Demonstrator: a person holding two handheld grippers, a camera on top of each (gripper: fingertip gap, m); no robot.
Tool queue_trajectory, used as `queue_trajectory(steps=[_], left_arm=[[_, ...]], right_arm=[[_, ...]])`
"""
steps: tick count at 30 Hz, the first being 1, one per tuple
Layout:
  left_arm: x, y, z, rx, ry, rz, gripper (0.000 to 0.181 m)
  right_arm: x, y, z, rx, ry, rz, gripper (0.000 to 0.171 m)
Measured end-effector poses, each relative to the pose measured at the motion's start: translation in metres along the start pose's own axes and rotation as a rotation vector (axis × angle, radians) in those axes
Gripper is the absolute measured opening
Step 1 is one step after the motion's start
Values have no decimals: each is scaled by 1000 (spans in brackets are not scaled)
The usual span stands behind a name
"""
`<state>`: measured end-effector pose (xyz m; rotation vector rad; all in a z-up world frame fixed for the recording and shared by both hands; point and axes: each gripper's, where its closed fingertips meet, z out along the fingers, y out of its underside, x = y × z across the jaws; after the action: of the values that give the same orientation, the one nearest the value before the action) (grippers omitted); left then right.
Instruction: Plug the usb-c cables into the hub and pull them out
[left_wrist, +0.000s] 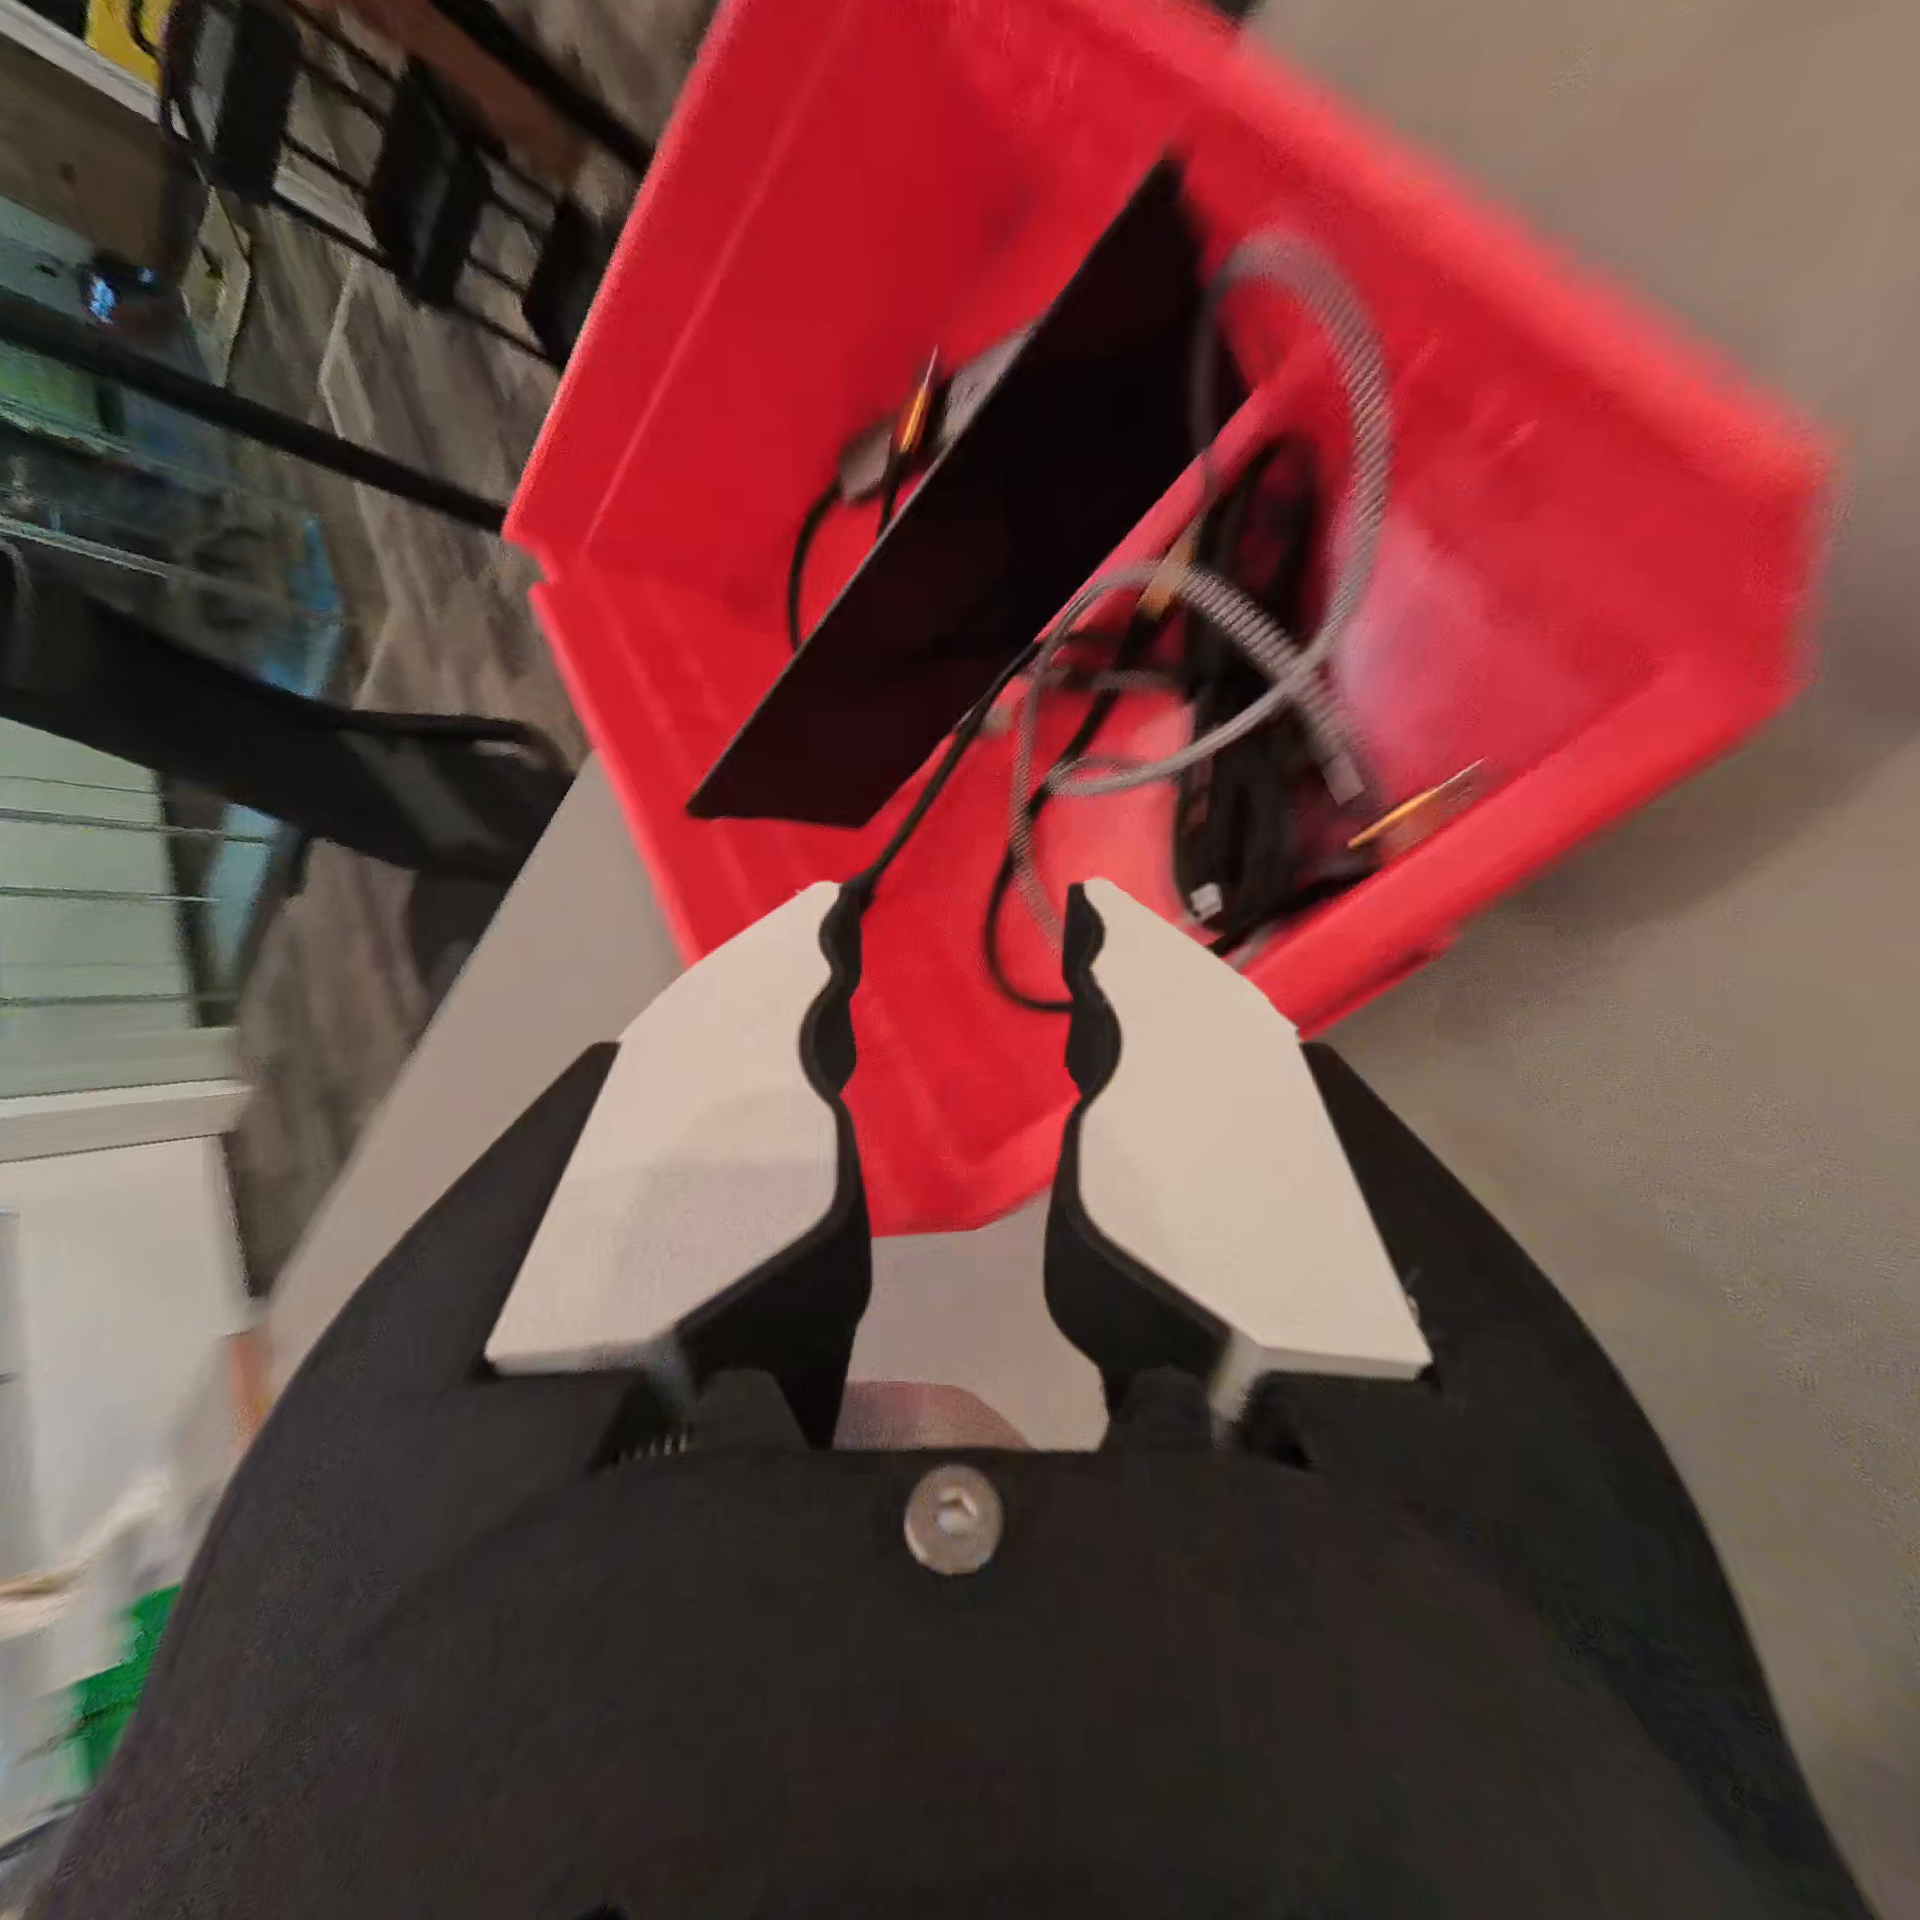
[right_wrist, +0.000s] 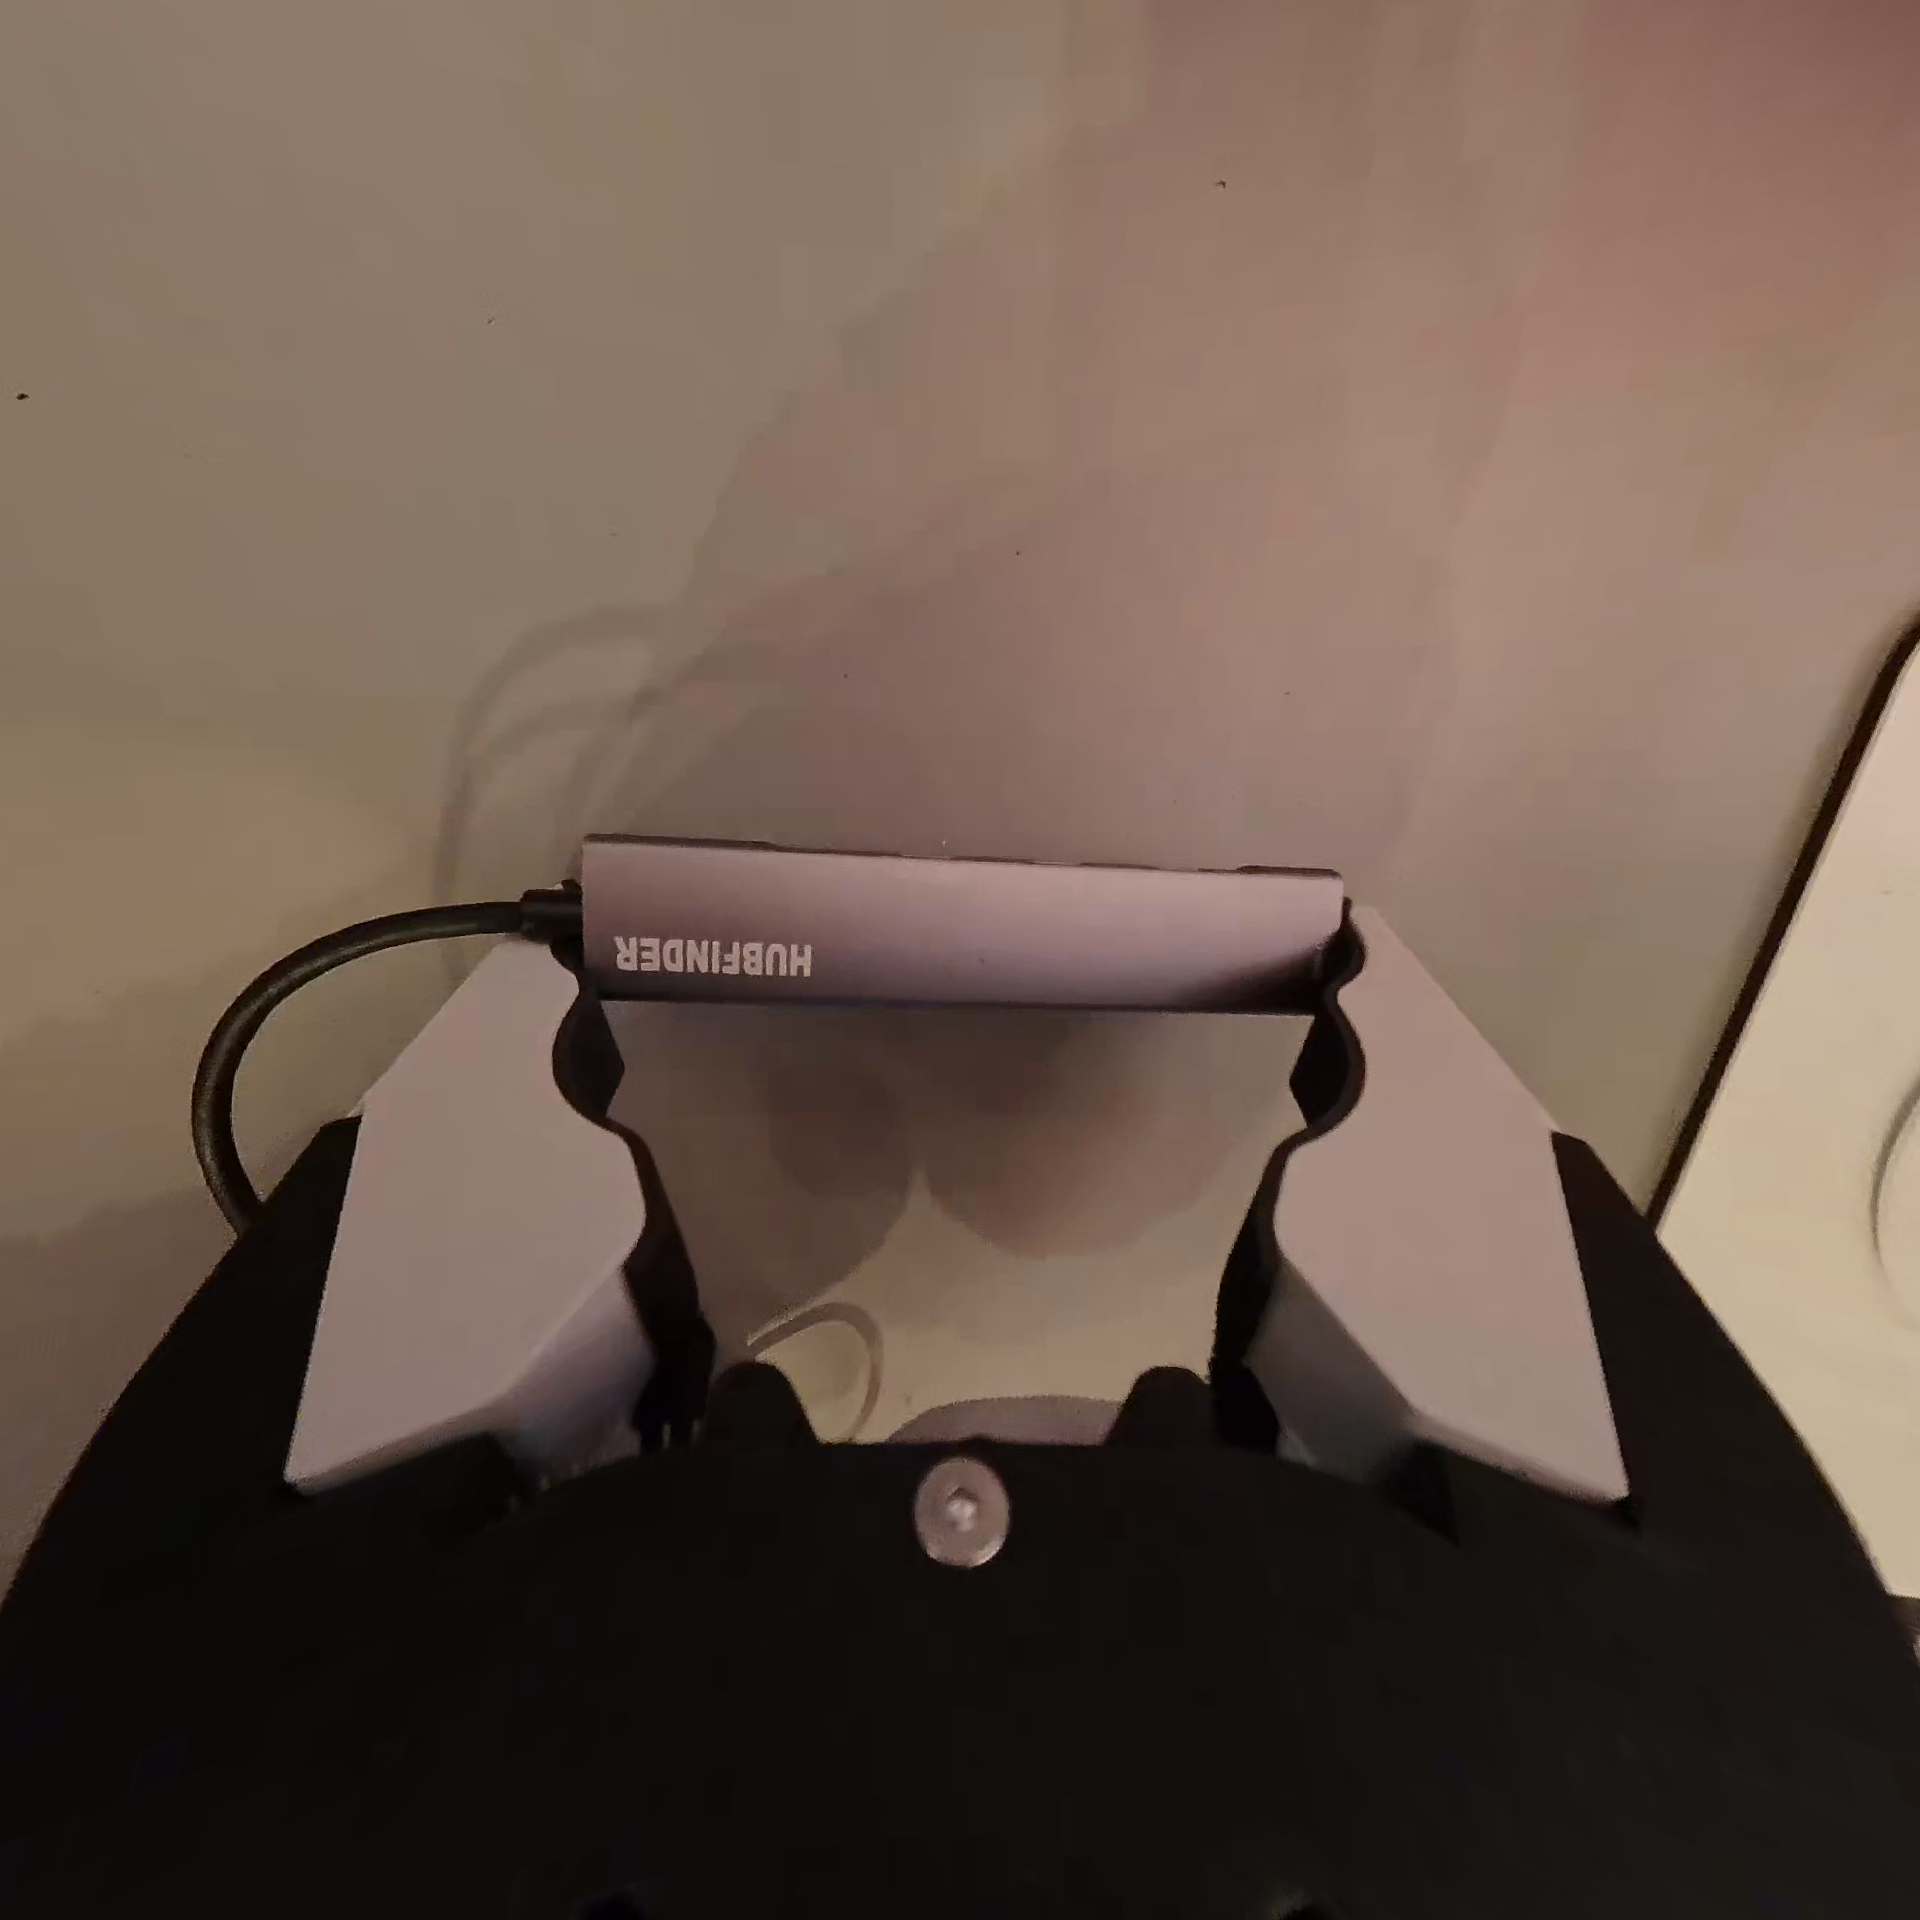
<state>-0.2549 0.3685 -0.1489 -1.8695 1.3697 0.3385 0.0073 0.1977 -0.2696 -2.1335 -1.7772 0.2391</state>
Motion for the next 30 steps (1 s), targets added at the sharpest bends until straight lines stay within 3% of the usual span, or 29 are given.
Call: queue_trajectory(steps=[2,7,13,15,20,30], left_arm=[[-18,5,13,-37,-6,164,34],[-35,29,59,-288,122,323,30],[-28,60,94,-514,179,555,23],[-28,65,100,-555,158,615,12],[-46,44,94,-453,58,535,11],[-99,-27,18,-87,-211,320,11]], right_arm=[[0,0,1,5,-8,6,132],[-1,1,2,18,-27,21,132],[-3,0,3,30,-47,25,132],[-3,1,3,33,-50,28,132],[-4,1,3,37,-55,34,132],[-6,0,5,44,-69,40,132]])
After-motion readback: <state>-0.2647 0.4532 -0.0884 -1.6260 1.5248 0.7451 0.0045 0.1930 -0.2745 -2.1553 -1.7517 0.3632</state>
